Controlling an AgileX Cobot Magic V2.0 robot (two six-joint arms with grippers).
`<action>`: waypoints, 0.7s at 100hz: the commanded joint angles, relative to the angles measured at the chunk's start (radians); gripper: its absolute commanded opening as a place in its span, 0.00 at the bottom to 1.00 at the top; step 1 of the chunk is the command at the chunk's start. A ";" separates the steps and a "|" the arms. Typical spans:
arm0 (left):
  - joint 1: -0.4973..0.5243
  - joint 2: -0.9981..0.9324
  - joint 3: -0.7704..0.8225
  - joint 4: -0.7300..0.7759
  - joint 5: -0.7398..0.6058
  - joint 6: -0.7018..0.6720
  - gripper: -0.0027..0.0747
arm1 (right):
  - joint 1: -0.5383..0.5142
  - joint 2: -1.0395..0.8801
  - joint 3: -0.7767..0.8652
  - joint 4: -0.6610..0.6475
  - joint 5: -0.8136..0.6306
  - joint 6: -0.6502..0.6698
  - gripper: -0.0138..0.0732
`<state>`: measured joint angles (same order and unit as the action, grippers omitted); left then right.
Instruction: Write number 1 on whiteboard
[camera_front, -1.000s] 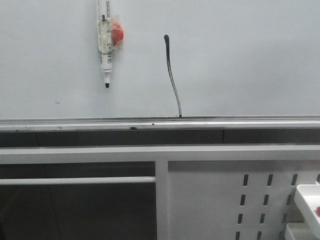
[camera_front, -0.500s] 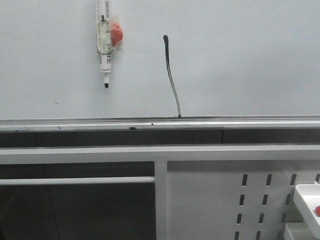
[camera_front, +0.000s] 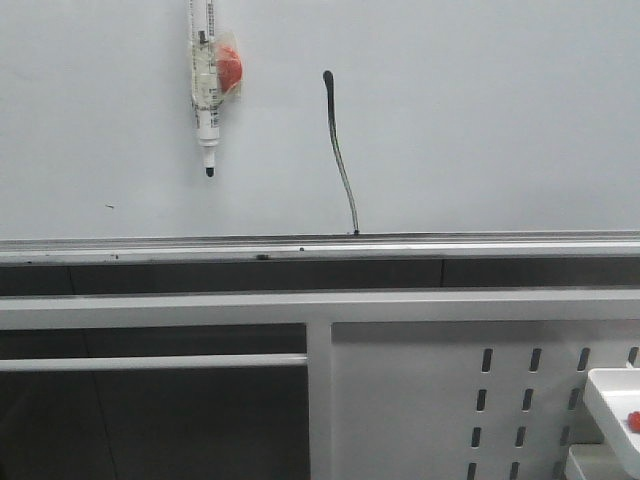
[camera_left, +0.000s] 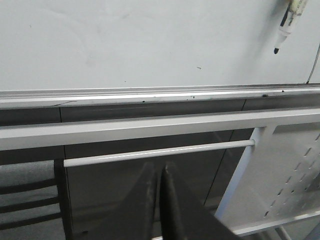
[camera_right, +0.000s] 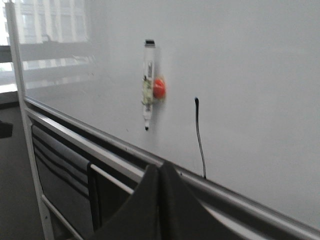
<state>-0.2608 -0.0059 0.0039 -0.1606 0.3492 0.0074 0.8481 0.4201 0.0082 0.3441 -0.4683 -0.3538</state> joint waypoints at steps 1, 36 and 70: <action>0.002 -0.020 0.035 -0.003 -0.037 -0.007 0.01 | -0.133 -0.022 0.012 -0.219 0.069 0.226 0.10; 0.002 -0.020 0.035 -0.003 -0.037 -0.007 0.01 | -0.474 -0.322 0.012 -0.360 0.525 0.373 0.10; 0.002 -0.020 0.035 -0.005 -0.037 -0.007 0.01 | -0.584 -0.443 0.013 -0.362 0.768 0.373 0.10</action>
<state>-0.2608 -0.0059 0.0039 -0.1606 0.3492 0.0074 0.2762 -0.0066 0.0082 -0.0074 0.3225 0.0205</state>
